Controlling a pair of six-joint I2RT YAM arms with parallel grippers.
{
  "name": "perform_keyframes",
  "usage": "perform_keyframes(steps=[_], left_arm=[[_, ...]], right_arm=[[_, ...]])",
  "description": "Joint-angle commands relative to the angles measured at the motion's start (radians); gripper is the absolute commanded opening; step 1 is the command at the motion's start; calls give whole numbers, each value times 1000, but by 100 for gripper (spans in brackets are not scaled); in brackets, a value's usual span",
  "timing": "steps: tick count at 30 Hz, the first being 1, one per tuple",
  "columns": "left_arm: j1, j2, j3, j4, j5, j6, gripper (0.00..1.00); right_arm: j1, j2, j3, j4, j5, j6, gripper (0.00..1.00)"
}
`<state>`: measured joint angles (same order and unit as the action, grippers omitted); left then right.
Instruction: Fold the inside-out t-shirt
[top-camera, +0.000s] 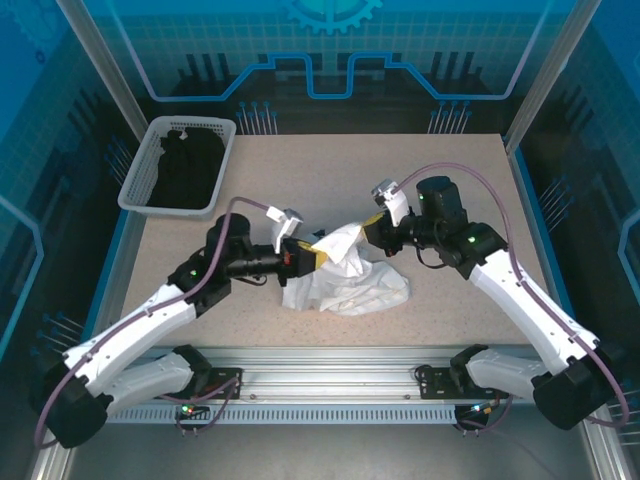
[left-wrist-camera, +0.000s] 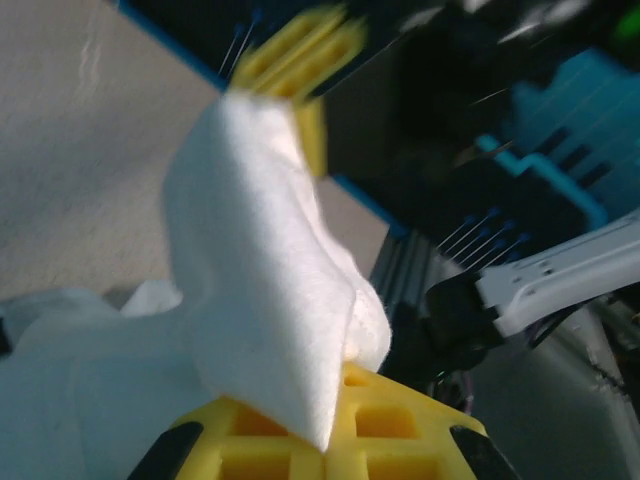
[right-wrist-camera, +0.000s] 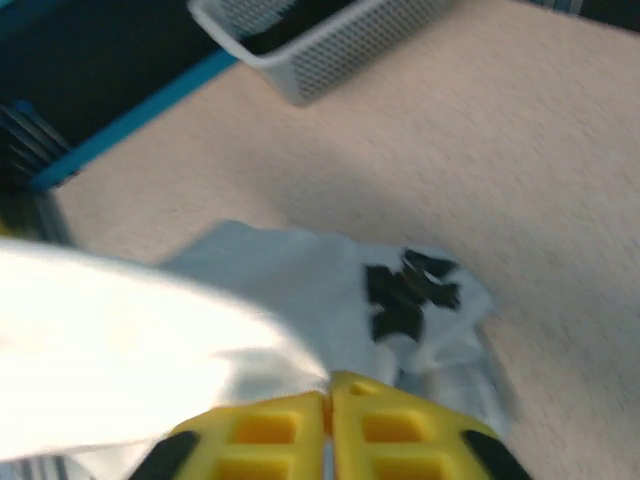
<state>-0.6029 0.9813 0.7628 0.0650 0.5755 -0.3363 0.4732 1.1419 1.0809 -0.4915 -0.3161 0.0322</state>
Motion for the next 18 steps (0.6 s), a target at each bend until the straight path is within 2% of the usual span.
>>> perform_keyframes(steps=[1, 3, 6, 9, 11, 18], left_arm=[[43, -14, -25, 112, 98, -85, 0], [52, -10, -27, 120, 93, -96, 0], [54, 5, -18, 117, 88, -100, 0], [55, 14, -14, 109, 83, -96, 0], [56, 14, -14, 105, 84, -93, 0], [55, -2, -19, 91, 71, -77, 0]], right_arm=[[31, 8, 42, -118, 195, -20, 23], [55, -39, 24, -120, 173, -68, 30], [91, -153, -65, -50, 7, -120, 39], [115, -235, -168, 68, -141, -112, 44], [115, -224, -196, 129, -186, -80, 46], [118, -63, -162, 161, -264, -62, 47]])
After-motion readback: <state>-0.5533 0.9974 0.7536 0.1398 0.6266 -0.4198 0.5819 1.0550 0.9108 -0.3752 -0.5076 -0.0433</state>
